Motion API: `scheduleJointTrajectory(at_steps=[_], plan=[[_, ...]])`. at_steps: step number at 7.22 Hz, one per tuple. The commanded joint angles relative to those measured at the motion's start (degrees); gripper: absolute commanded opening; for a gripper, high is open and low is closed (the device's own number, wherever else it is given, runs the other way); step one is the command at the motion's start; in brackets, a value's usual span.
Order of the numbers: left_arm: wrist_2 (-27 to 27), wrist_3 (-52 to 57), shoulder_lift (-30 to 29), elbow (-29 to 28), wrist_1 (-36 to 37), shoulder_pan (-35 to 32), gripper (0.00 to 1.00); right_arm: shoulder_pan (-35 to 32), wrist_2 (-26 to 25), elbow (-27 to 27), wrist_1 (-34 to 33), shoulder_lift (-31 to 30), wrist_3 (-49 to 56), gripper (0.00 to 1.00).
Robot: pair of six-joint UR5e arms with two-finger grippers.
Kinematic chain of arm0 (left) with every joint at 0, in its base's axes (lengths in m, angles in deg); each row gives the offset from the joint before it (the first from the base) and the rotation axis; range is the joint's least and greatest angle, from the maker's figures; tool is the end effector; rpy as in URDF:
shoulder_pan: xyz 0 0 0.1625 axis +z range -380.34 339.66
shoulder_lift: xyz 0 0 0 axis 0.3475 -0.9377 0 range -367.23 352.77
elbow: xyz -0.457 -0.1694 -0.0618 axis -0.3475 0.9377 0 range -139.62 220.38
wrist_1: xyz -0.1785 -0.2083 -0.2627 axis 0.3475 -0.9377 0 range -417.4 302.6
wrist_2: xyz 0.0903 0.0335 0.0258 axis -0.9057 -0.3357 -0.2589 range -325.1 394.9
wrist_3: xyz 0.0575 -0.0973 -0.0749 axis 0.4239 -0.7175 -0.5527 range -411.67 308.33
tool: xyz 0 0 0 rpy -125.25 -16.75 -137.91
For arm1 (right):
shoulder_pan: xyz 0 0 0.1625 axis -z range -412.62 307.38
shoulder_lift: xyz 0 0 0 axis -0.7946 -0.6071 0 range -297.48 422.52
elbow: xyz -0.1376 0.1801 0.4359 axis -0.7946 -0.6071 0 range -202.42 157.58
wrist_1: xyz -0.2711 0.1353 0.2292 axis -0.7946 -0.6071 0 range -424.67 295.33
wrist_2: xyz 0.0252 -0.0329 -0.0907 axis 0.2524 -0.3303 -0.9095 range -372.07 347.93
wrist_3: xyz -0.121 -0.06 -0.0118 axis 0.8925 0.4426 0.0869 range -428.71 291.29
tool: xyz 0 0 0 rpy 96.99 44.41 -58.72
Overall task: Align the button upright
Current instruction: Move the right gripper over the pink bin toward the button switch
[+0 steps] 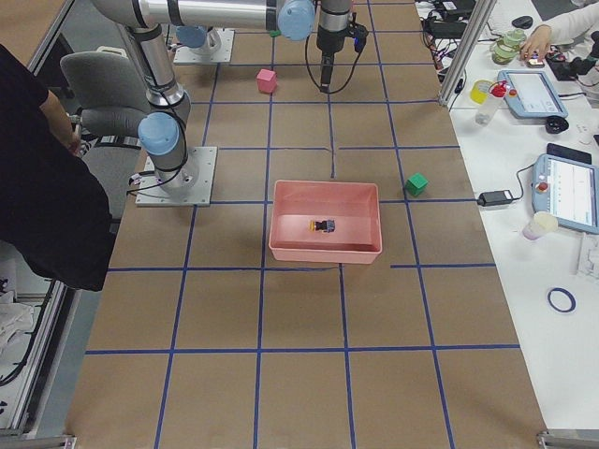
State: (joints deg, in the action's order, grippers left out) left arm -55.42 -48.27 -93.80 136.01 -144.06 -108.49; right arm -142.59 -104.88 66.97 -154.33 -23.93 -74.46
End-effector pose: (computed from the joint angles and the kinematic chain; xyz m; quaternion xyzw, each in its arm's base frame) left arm -0.1187 -0.4325 0.5057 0.0135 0.9999 -0.0098 0.0033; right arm 0.1263 -0.4776 0.4938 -0.0497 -0.9981 -0.0273 0.0259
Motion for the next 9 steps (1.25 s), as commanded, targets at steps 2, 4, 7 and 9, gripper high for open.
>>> scheduleJointTrajectory(at_steps=[2, 4, 7, 9], plan=[[-0.03, 0.03, 0.0, 0.0, 0.0, 0.0, 1.0, 1.81, -0.08, -0.09, 0.19, -0.03, 0.13, 1.0], [-0.12, -0.05, 0.0, 0.0, -0.09, -0.09, 1.0, 3.92, -0.08, 0.6, -0.77, 0.75, 3.96, 1.0], [-0.21, 0.03, 0.0, 0.0, -0.09, -0.09, 1.0, 17.76, 0.18, 1.22, -0.95, 3.03, 19.23, 1.0], [-0.12, -0.05, 0.0, 0.0, -0.09, -0.09, 1.0, 26.31, 0.09, 5.59, -11.87, 6.45, 28.84, 1.0]])
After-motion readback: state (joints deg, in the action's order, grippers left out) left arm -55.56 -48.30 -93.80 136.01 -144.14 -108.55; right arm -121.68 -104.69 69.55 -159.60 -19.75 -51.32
